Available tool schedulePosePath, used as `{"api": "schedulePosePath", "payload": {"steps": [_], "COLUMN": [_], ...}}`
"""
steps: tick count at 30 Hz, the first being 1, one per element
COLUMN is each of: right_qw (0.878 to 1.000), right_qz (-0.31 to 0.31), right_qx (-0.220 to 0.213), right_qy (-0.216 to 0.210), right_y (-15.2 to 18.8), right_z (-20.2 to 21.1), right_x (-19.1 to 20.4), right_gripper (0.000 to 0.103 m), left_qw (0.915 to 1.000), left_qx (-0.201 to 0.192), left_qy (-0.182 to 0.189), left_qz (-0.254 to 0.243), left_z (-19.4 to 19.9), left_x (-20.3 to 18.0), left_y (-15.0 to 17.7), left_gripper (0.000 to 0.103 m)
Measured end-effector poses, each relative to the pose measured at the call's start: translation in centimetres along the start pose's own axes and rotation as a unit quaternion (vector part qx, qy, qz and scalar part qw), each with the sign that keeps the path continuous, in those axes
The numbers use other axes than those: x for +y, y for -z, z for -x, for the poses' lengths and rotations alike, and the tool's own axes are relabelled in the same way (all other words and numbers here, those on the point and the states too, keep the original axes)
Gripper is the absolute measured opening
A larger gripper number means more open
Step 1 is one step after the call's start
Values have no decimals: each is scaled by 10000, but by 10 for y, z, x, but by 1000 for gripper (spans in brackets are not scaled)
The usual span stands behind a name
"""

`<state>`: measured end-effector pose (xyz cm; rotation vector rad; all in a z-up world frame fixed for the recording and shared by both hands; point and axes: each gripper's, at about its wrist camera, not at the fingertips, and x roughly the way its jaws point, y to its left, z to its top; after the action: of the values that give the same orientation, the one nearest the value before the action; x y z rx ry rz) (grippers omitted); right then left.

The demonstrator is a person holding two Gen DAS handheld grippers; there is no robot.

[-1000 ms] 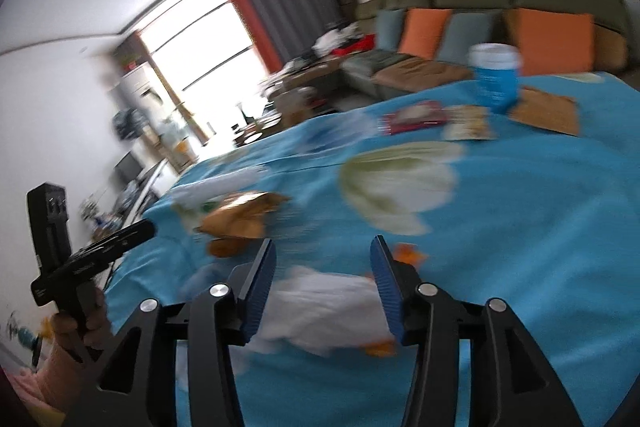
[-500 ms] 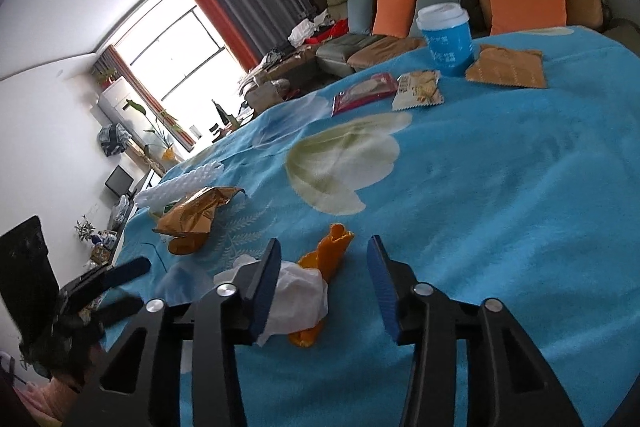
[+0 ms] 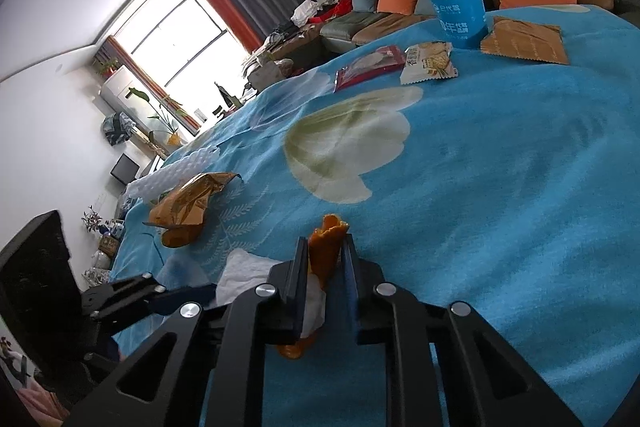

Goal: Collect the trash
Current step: 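Grasp the white tissue with the left gripper while the right grasps the orange peel, then lift the tissue and orange peel off the table with both grippers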

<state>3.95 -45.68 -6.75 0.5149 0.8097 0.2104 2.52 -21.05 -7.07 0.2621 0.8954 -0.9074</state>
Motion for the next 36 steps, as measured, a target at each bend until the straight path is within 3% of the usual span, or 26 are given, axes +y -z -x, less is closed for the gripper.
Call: {"api": "schedulePosePath", "payload": {"steps": [5,9,18,36], "right_qw": [9999,9996,9987,9941], "right_qz": [35,0,56,541], "right_qx": [-83,-225,-386,-455], "right_qy": [-54,-162,-334,-824], "right_y": [0,1,3,3], "right_z": [4,11,21,19], "right_x": [1,0,11,69], "right_gripper": [13,12,11,10], "left_qw": [9998,9993,9971,9898], "left_qx": [-50,-144,-510,-947], "left_qy": [40,88,6,-571], "left_qz": [214,342,564,894], "left_z": [5,11,45,112], "left_x": [9,12,23,55], "left_y": [1,6,20,61], "left_gripper": [15,8,7,7]}}
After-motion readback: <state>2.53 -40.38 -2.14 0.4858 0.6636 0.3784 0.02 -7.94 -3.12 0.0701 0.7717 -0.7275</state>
